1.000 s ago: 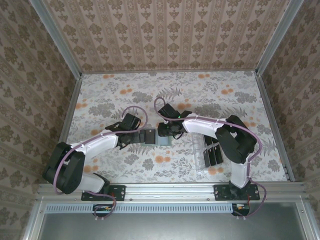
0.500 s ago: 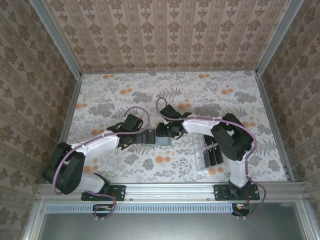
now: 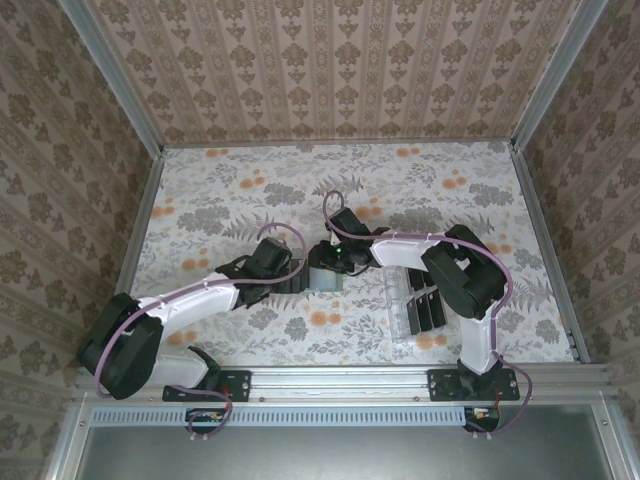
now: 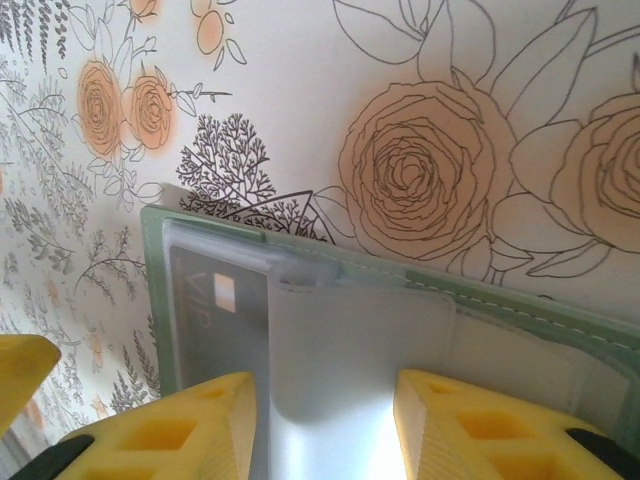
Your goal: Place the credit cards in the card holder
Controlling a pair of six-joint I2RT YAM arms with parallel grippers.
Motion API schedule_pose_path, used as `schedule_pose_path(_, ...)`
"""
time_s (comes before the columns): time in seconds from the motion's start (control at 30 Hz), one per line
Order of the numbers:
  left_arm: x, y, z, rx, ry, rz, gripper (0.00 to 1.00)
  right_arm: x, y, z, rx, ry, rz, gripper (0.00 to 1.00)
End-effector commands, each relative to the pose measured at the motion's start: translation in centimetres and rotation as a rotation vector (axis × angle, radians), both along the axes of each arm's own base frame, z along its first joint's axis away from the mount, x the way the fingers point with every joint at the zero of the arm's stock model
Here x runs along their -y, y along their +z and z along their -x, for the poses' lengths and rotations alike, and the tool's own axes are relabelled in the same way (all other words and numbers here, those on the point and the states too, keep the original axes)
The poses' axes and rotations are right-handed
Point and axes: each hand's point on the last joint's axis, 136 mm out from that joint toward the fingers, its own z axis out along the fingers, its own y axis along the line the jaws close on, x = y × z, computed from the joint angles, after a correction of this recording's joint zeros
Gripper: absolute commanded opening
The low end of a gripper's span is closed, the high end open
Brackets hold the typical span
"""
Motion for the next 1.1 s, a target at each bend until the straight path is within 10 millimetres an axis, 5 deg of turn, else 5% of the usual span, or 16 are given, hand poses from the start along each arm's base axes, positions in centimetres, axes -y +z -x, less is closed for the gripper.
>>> schedule_pose_path(0.0, 0.9, 0.6, -0.1, 0.039, -0.021, 0.034, 1.0, 0.4, -2.6, 1.1, -0.092, -0.025, 0.003, 0.44)
schedule_pose_path(0.47, 3.4, 0.1, -0.4, 0.052, -0.071, 0.026, 1.0, 0.4, -2.5, 1.0, -0.105, -0.051, -0.028, 0.44)
schedule_pose_path(0.8, 3.3, -1.7, -0.7, 0.032, -0.056, -0.034, 1.0, 0.6, -2.2, 1.1, -0.099, -0.052, -0.039, 0.44)
schedule_pose_path(1.07, 1.9, -3.7, 0.0, -0.005, -0.013, -0.079, 1.0, 1.9, 1.0, 0.5, -0.024, -0.079, -0.052, 0.45)
